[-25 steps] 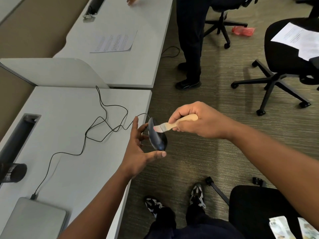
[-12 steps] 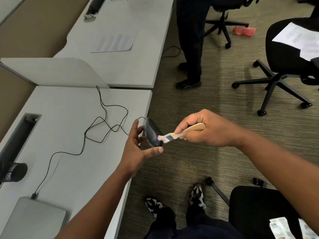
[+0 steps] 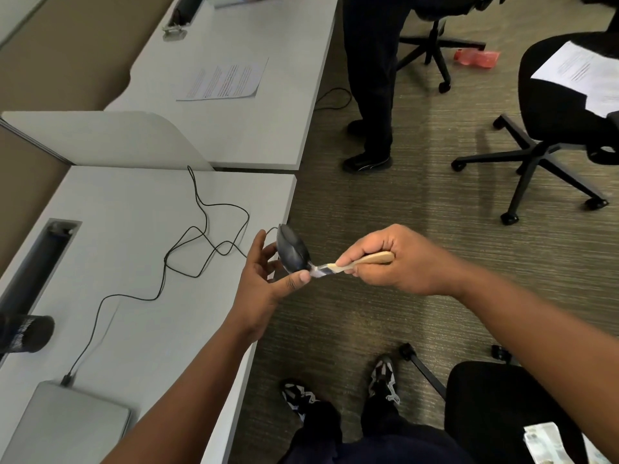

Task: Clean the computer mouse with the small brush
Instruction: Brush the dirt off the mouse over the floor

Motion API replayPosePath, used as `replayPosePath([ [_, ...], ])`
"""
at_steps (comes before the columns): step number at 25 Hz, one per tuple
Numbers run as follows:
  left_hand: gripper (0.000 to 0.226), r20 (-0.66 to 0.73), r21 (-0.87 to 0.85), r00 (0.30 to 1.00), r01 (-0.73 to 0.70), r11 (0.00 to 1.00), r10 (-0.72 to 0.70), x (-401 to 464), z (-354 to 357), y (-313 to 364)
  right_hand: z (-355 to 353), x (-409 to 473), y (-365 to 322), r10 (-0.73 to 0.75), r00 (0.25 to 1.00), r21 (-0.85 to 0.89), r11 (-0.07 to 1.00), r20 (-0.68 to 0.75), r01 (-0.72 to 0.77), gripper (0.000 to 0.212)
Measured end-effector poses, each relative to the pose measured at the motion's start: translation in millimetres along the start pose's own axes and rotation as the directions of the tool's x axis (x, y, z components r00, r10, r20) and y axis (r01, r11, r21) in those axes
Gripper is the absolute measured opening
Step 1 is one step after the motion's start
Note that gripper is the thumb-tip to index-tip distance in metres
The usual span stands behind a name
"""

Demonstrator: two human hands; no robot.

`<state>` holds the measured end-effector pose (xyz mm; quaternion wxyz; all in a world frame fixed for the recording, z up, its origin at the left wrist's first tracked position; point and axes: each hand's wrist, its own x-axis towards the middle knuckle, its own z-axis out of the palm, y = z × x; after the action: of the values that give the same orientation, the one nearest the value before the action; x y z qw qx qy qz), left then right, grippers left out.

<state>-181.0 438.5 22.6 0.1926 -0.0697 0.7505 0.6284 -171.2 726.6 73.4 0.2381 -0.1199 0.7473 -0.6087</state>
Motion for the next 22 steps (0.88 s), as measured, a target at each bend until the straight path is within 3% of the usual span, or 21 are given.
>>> replayPosePath([
  [5,0.14,0.026,-0.058,1.0,0.018,0.998,-0.016,-3,7,0,21,5,15,0.007,0.998,-0.042,0.999,0.056,-0.005,0.025],
  [6,0.142,0.03,-0.075,0.999,0.024,0.997,-0.021,-3,9,0,25,7,19,0.03,0.999,0.014,0.999,0.018,-0.03,0.024],
  [8,0.14,0.043,-0.099,0.999,0.018,0.995,-0.014,-5,9,-1,33,10,27,0.141,0.986,0.303,0.947,-0.088,-0.108,0.022],
  [11,0.13,0.053,-0.112,0.999,0.003,0.994,0.003,-6,8,-1,43,11,34,0.318,0.94,0.721,0.679,-0.124,-0.134,0.019],
  [13,0.127,0.048,-0.111,0.999,-0.003,0.994,0.008,-7,7,0,49,11,38,0.379,0.921,0.868,0.483,-0.085,-0.119,0.025],
  [15,0.126,0.046,-0.108,0.999,-0.01,0.994,0.015,-8,7,1,52,10,40,0.386,0.922,0.915,0.38,-0.021,-0.138,0.029],
  [19,0.14,0.025,-0.055,0.999,-0.022,0.998,0.024,-9,4,3,44,3,41,0.387,0.92,0.895,0.39,0.056,-0.218,0.017],
  [22,0.158,0.037,0.237,0.998,-0.063,0.969,0.056,-11,1,13,25,1,35,0.427,0.89,0.846,0.524,-0.157,-0.102,0.014],
])
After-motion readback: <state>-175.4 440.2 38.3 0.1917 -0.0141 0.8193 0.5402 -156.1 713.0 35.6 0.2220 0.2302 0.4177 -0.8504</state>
